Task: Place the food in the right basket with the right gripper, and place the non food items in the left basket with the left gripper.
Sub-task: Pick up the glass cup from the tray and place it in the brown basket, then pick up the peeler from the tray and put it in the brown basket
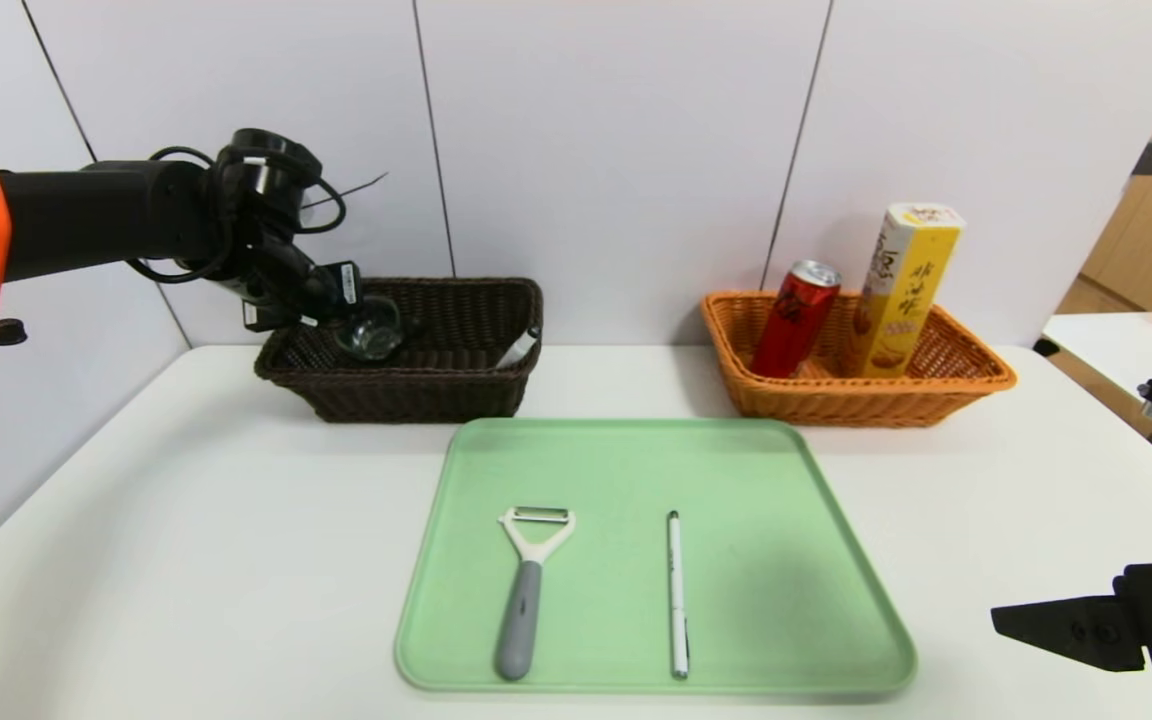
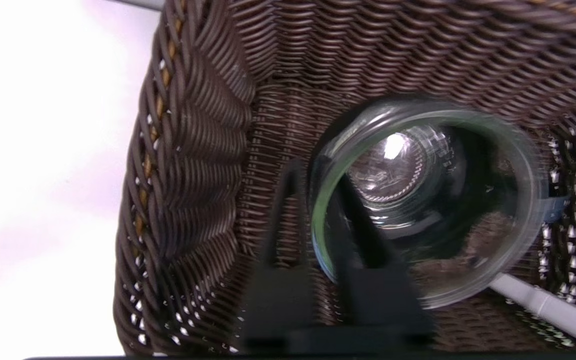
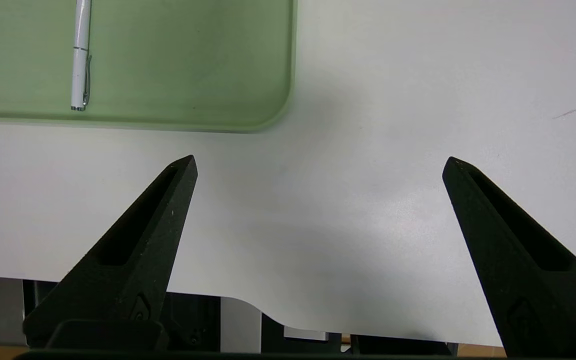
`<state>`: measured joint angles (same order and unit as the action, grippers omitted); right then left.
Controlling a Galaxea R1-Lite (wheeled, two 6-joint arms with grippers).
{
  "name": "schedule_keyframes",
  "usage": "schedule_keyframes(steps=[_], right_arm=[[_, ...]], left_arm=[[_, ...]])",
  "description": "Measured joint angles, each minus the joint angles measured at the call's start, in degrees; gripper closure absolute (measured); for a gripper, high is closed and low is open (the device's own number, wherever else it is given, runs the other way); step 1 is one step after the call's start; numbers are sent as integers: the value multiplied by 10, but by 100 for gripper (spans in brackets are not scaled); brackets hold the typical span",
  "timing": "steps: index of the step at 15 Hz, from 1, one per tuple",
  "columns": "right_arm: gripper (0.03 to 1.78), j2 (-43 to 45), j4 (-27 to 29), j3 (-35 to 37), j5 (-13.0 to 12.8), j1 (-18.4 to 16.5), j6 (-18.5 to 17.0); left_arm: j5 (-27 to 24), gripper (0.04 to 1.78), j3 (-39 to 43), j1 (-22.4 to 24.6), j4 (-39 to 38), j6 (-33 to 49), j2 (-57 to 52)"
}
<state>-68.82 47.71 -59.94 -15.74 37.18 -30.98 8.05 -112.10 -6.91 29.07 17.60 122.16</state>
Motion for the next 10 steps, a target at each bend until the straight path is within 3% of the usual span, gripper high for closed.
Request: schedule_keyframes(steps=[4,7,10], right_arm=[[11,0,0,1,0,0,0],[11,0,0,2,0,0,0],[11,0,0,2,0,0,0]], left_arm=[[0,92,0,-1,-12,0,4],[-2,66,-2,-5,-16,2,-27],[-6,49,-2,-63,17,9,-109]])
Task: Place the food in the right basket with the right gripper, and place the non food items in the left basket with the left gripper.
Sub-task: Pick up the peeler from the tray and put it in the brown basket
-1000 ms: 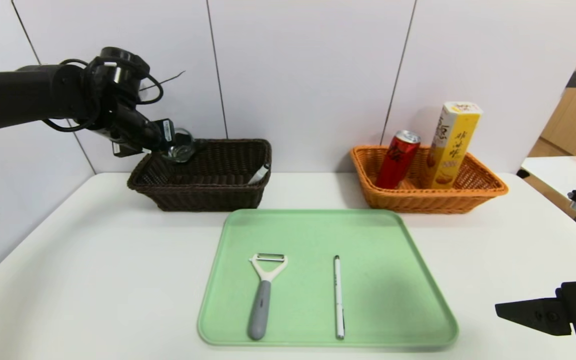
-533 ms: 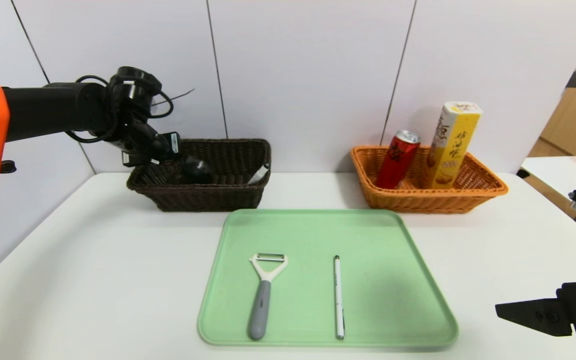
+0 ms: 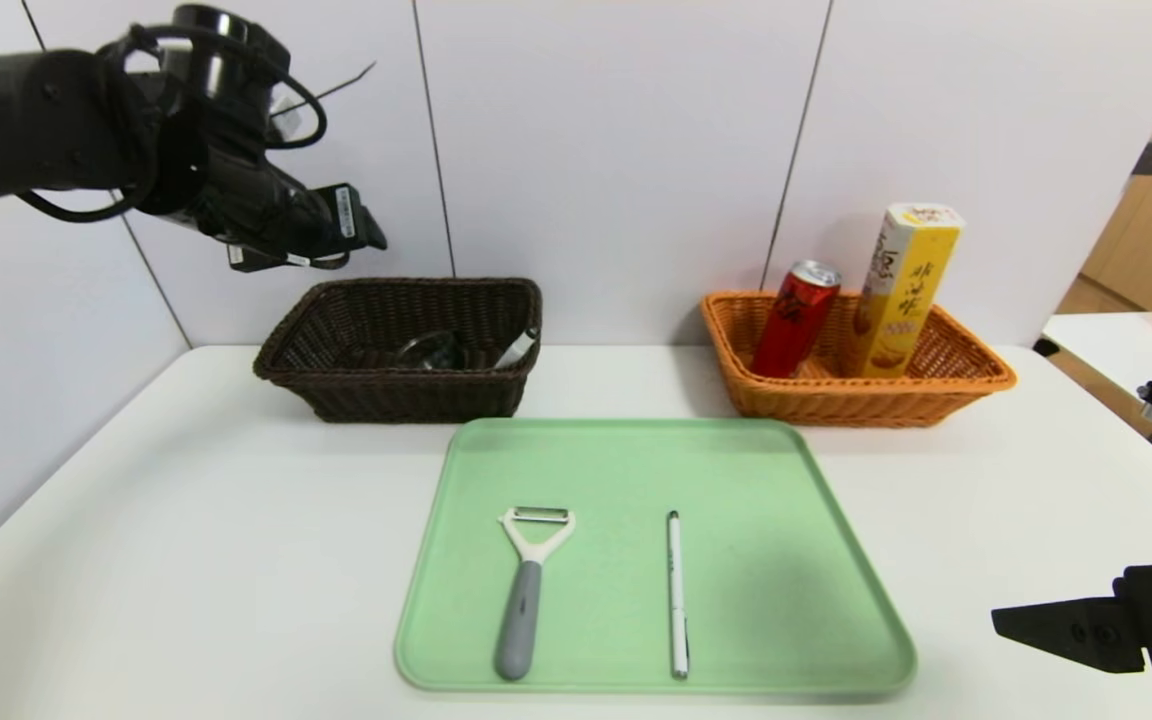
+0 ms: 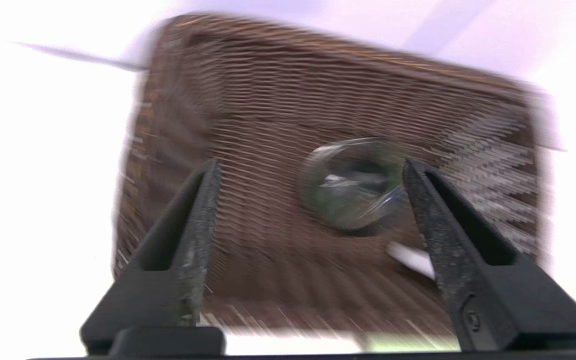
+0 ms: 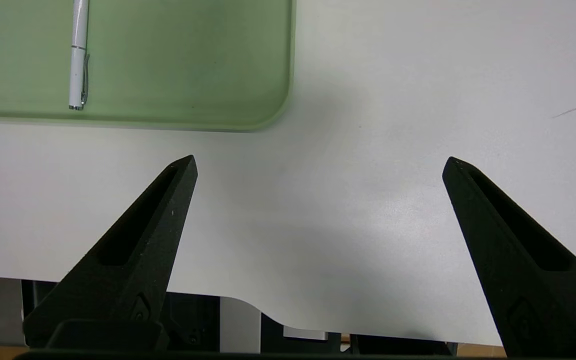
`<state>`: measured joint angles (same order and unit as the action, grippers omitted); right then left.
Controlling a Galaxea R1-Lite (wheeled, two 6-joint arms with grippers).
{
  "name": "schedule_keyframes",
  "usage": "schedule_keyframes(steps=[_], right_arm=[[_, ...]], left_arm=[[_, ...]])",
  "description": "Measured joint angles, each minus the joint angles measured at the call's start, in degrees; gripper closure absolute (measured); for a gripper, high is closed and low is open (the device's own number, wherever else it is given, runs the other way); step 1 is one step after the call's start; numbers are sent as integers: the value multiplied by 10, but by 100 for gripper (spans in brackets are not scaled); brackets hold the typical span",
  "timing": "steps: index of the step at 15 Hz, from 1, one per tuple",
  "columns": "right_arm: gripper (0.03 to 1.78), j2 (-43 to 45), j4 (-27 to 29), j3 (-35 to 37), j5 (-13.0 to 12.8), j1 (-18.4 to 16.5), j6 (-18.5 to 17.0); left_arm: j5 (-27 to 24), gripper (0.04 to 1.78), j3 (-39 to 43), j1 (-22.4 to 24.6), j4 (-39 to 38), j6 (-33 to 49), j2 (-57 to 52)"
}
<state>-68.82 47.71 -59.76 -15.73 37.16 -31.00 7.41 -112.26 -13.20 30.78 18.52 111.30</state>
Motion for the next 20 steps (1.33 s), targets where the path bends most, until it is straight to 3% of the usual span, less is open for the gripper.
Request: schedule_keyframes(steps=[6,8,12,16,20], right_arm=[[11,0,0,6,0,0,0],[11,0,1,8,0,-1,0],[11,3,1,14,0,-3,0],[11,4,0,16,0,-4,0],[11,5,0,18,0,-6,0]], left_arm=[[-20,29,0,-233,282,114,-101],[-44,25,0,-286,368,151,-97],[-79,20,10,-323,402,217,-54],[-42,16,26,-340,394,251,3],[-19,15,74,-343,338,254,39]])
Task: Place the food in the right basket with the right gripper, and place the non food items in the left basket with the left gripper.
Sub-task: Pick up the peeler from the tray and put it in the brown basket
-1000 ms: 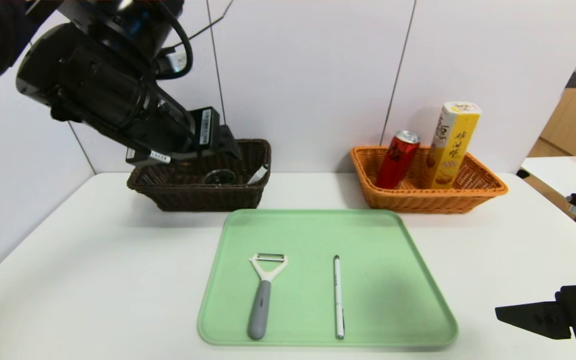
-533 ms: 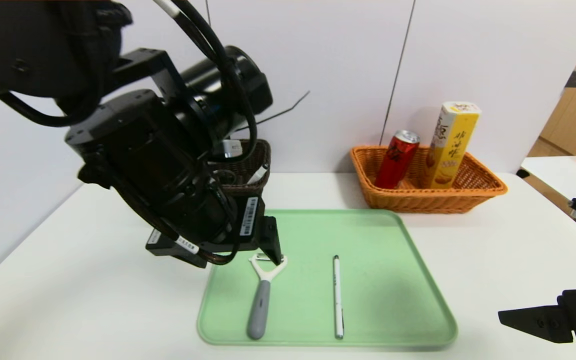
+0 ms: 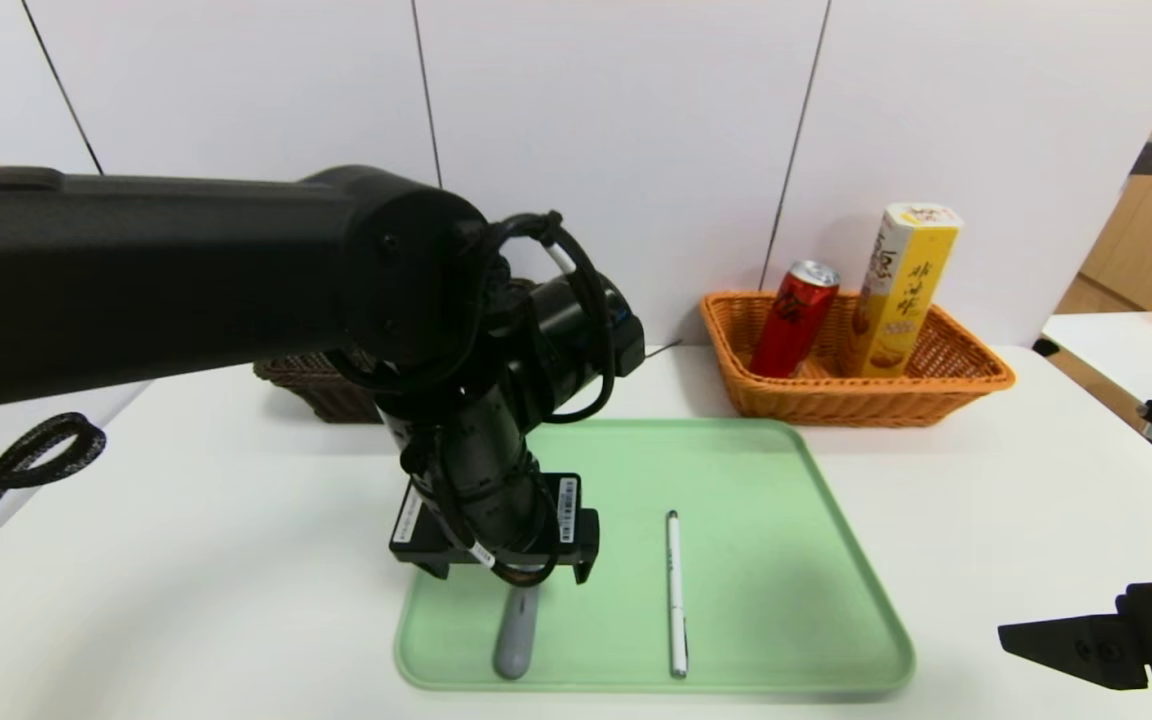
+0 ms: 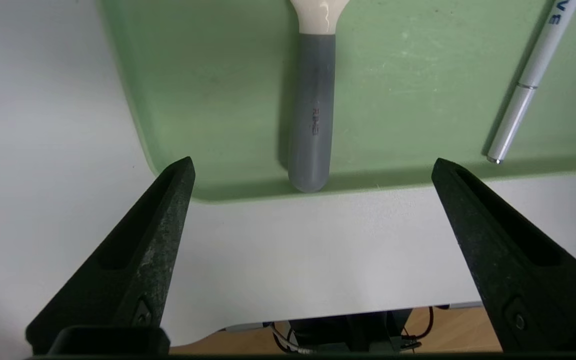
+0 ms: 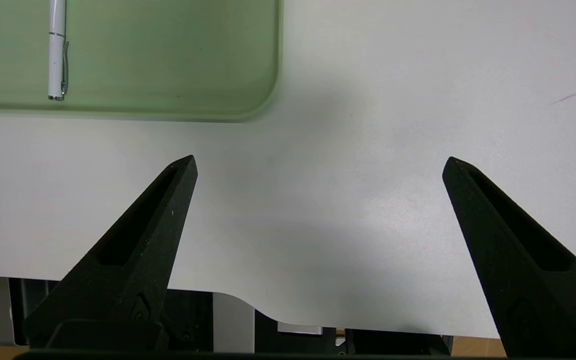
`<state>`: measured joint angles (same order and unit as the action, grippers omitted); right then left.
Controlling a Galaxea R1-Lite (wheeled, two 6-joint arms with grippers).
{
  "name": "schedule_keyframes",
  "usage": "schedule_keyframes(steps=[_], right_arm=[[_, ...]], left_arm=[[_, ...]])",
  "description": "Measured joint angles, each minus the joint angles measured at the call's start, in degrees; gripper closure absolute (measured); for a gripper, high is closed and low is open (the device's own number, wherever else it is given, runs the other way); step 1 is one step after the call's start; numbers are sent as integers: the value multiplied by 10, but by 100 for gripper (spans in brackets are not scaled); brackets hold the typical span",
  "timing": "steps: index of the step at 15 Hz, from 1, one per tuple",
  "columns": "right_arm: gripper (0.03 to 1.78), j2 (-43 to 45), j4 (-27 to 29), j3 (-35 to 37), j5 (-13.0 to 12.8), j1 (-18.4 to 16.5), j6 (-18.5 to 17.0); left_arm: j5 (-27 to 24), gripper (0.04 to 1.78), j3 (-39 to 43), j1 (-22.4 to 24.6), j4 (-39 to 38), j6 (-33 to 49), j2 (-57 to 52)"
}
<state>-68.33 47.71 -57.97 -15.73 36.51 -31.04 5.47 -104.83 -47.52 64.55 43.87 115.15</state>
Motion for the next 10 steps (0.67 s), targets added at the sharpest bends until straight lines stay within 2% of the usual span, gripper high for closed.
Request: schedule_keyframes(steps=[4,10], right_arm=[[11,0,0,3,1,-1,0],[11,-4,-3,3,1,-1,0]], left_arm=[[3,13,44,-1,-34,-10,25],[0,13,49,0,-35,-58,45]])
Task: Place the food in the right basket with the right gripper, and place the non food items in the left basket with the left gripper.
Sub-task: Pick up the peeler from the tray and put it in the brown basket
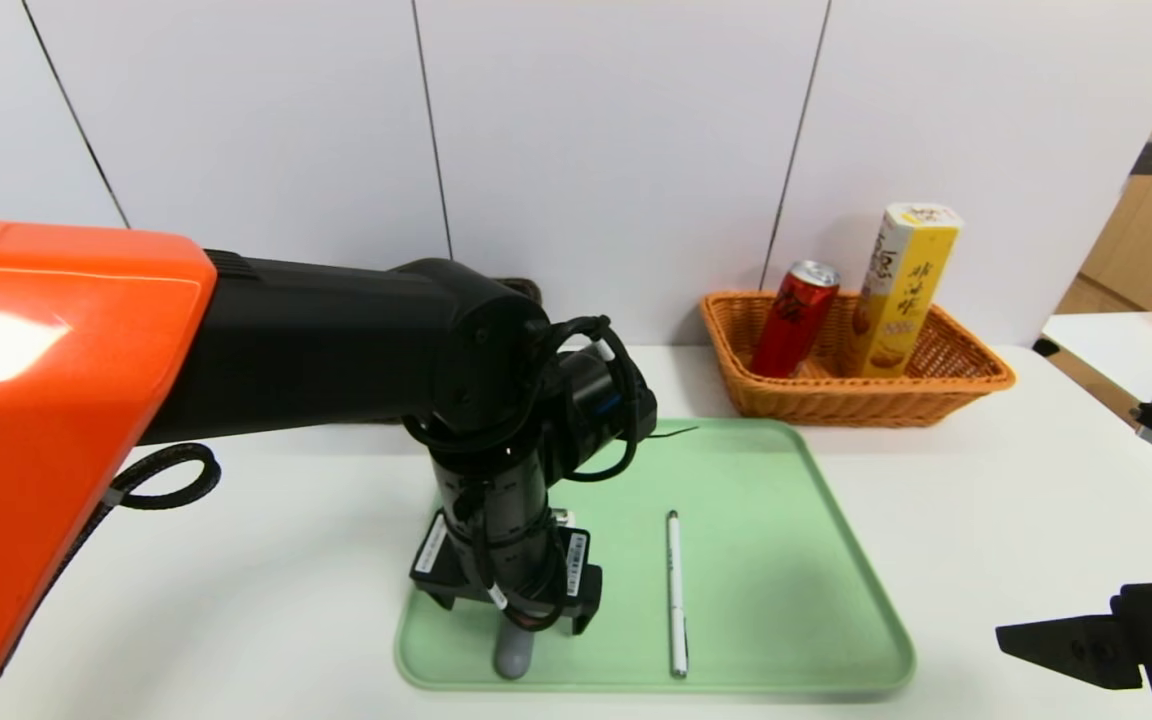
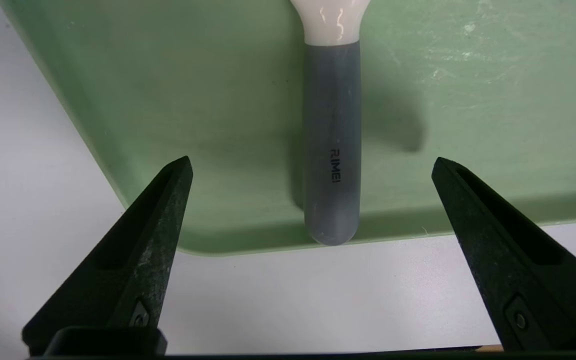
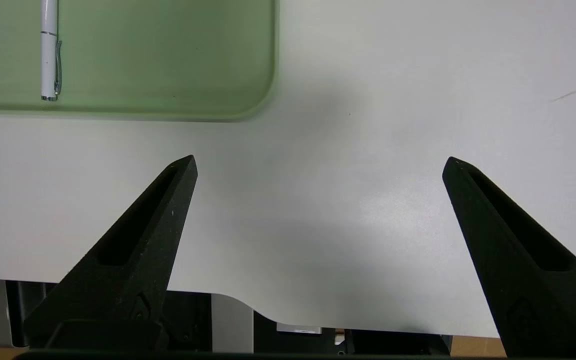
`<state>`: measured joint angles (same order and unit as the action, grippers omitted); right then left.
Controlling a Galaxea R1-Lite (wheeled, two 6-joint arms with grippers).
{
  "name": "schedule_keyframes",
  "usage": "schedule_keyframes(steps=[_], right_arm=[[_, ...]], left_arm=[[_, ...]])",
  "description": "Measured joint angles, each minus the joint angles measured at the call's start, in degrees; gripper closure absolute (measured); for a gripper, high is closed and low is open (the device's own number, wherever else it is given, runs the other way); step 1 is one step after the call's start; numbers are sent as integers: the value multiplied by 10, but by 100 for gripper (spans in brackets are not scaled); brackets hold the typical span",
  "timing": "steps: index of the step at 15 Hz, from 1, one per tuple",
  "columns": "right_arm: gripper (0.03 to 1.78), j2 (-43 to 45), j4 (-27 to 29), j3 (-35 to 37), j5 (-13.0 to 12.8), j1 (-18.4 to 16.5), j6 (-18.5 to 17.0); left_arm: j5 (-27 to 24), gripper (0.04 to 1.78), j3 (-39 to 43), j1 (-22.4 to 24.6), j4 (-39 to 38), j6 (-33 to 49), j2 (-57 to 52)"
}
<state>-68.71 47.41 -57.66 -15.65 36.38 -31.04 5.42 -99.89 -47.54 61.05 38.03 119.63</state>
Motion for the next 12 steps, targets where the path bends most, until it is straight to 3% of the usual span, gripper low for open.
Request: schedule_keyframes(steps=[5,9,12], right_arm=[[11,-6,-39,15,0,-1,10],[11,-9,-42,17,0,-1,10],[11,-10,-41,17,0,-1,11]], left_arm=[[-3,13,-8,0,-8,0,16],[-4,75,-9,0,-14,5,28],[-3,103,-9,0,-13,5,30]])
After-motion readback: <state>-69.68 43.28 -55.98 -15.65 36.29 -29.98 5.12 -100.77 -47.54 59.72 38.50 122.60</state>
